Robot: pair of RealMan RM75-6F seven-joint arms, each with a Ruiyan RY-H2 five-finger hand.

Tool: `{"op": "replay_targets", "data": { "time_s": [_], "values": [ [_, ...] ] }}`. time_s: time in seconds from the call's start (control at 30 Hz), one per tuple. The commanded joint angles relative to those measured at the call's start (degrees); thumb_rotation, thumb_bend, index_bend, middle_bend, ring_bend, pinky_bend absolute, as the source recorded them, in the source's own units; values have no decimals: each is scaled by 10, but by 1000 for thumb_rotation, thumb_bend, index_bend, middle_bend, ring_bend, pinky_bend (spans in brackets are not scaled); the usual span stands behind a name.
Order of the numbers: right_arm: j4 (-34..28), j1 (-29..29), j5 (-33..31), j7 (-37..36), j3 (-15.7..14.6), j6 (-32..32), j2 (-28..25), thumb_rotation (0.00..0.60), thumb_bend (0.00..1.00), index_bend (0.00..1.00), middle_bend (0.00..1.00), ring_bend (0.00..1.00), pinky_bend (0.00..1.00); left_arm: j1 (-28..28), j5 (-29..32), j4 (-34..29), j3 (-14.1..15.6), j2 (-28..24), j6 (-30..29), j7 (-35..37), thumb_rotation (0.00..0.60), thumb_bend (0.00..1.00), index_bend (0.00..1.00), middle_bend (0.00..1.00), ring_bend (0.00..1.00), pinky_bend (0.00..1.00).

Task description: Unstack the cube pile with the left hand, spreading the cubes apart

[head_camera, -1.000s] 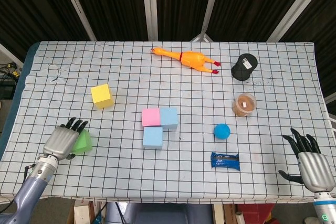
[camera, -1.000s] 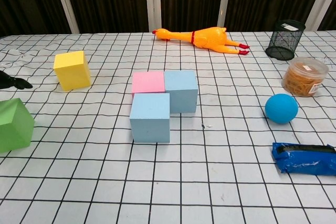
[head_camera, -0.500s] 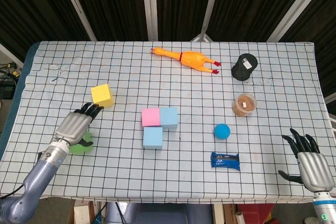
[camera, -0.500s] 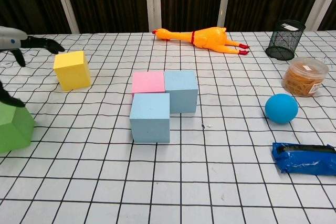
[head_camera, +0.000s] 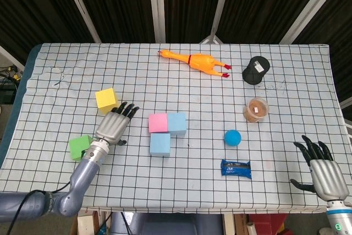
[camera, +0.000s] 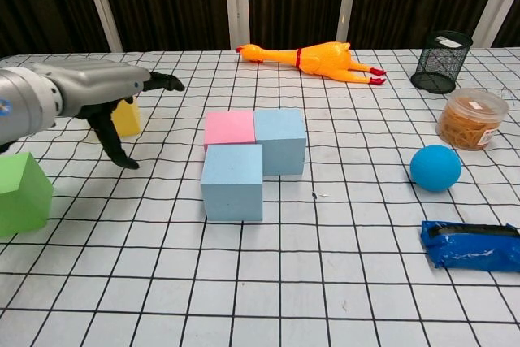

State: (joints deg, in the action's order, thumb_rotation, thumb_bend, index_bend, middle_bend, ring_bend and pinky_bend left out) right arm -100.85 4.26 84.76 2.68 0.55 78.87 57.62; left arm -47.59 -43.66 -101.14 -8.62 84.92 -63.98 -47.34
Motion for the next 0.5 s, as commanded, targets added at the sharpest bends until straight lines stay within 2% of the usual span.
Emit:
{"op": "replay_targets", "data": {
  "time_s": [0.03, 0.23, 0.5],
  "values": [
    [1, 0, -1, 0, 0, 0, 0, 600, 0, 160, 18, 130, 0, -24, 10, 31, -12, 48, -26, -30, 600, 0, 0, 38, 22, 201],
    [1, 1, 0, -2, 0, -1, -1, 600, 0, 161, 18, 130, 0, -38, -21, 94, -12, 127, -52, -35, 600, 0, 10, 73, 54, 229],
    [3, 2, -3, -7, 0, -5, -3, 600, 0, 160, 18, 130, 0, -53, -14, 151, -10, 180, -36, -48, 600, 0, 28, 106, 68, 239]
  ]
}}
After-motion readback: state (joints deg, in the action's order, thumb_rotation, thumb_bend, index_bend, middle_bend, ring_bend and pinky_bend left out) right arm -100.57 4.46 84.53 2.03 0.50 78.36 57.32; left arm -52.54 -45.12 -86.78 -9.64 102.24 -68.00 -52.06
